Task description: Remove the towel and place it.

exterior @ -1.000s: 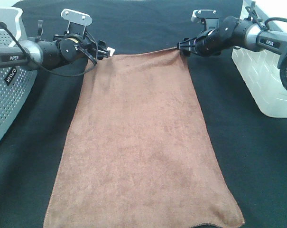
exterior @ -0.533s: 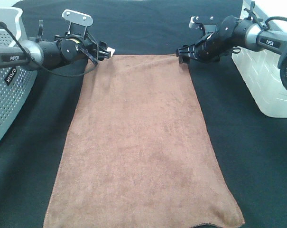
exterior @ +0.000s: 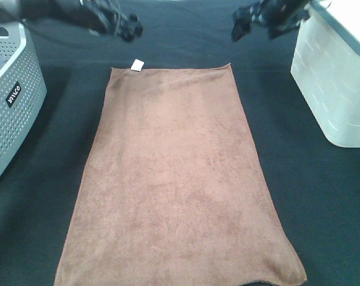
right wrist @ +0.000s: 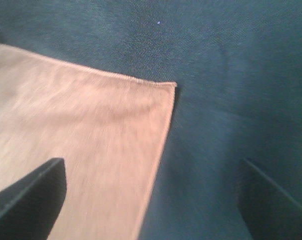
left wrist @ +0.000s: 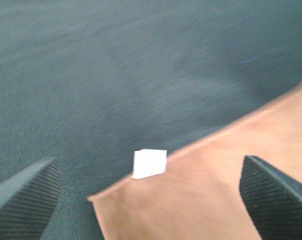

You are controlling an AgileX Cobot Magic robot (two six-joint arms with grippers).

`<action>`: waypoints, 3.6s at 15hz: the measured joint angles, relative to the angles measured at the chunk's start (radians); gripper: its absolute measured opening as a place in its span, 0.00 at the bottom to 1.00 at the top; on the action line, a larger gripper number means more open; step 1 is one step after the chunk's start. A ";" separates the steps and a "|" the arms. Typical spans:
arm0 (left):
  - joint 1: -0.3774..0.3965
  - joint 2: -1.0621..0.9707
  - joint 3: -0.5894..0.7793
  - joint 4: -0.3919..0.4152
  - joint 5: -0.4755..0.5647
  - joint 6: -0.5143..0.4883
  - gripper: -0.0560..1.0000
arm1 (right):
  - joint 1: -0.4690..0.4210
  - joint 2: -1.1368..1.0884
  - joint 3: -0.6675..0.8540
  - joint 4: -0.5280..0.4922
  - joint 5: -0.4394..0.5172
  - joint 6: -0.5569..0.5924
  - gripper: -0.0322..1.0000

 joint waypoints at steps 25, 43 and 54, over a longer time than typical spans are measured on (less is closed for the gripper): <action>0.304 -1.220 0.896 0.349 0.653 -0.494 0.92 | -0.233 -1.558 1.301 -0.075 0.281 0.137 0.88; 0.304 -2.321 1.516 0.341 0.670 -0.531 0.91 | -0.233 -2.324 1.761 -0.050 0.214 0.031 0.88; 0.304 -2.397 1.608 0.233 0.707 -0.494 0.91 | -0.233 -2.408 1.799 -0.078 0.219 0.005 0.87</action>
